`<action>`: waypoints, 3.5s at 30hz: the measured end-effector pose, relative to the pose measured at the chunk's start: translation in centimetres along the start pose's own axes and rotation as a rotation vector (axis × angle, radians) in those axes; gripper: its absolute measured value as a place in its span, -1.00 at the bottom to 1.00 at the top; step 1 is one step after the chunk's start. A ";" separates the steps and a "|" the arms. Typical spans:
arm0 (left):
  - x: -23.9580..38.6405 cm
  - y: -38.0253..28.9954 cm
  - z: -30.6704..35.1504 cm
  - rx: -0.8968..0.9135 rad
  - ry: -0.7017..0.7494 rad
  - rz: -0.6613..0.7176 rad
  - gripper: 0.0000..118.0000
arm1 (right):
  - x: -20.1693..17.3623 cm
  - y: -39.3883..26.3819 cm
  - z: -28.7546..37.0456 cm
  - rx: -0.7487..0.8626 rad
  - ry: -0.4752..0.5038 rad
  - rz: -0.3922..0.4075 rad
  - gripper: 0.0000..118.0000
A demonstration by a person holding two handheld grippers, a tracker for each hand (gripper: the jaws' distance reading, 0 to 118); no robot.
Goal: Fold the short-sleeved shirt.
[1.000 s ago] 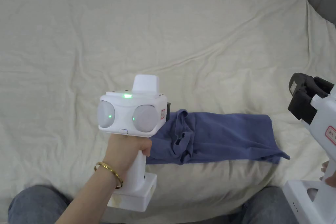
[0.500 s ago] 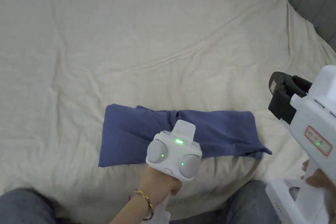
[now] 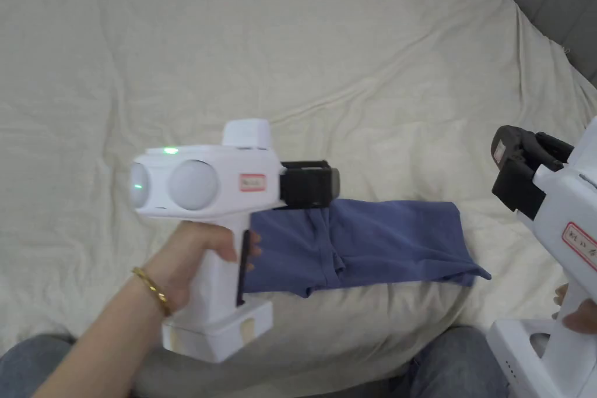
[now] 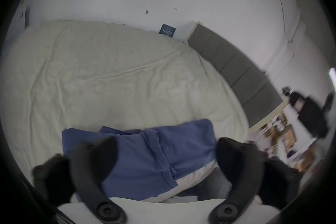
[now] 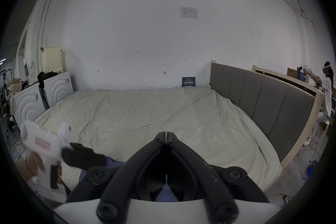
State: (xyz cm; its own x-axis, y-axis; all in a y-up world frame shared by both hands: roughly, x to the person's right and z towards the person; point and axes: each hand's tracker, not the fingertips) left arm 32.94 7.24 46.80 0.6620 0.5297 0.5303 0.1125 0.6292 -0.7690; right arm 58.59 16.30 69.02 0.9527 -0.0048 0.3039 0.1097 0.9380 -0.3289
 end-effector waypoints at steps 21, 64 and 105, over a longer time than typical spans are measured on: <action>-18.7 -6.8 0.3 -0.116 -0.278 0.524 0.98 | -2.7 0.7 -2.5 -0.030 0.001 0.024 -0.97; -3.2 3.7 5.2 -0.120 0.451 0.191 -0.70 | -1.9 -0.9 -2.0 -0.062 0.088 -0.013 -0.97; 1.1 -8.6 -4.5 -0.078 0.301 -0.108 -0.99 | -2.6 -1.1 -0.4 -0.052 0.073 -0.013 -0.97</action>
State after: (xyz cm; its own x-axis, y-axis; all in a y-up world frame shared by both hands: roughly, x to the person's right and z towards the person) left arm 36.04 -0.09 52.38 0.8313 0.2626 0.4899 0.2428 0.6212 -0.7450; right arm 56.10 15.10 68.19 0.9691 -0.0442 0.2429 0.1351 0.9185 -0.3716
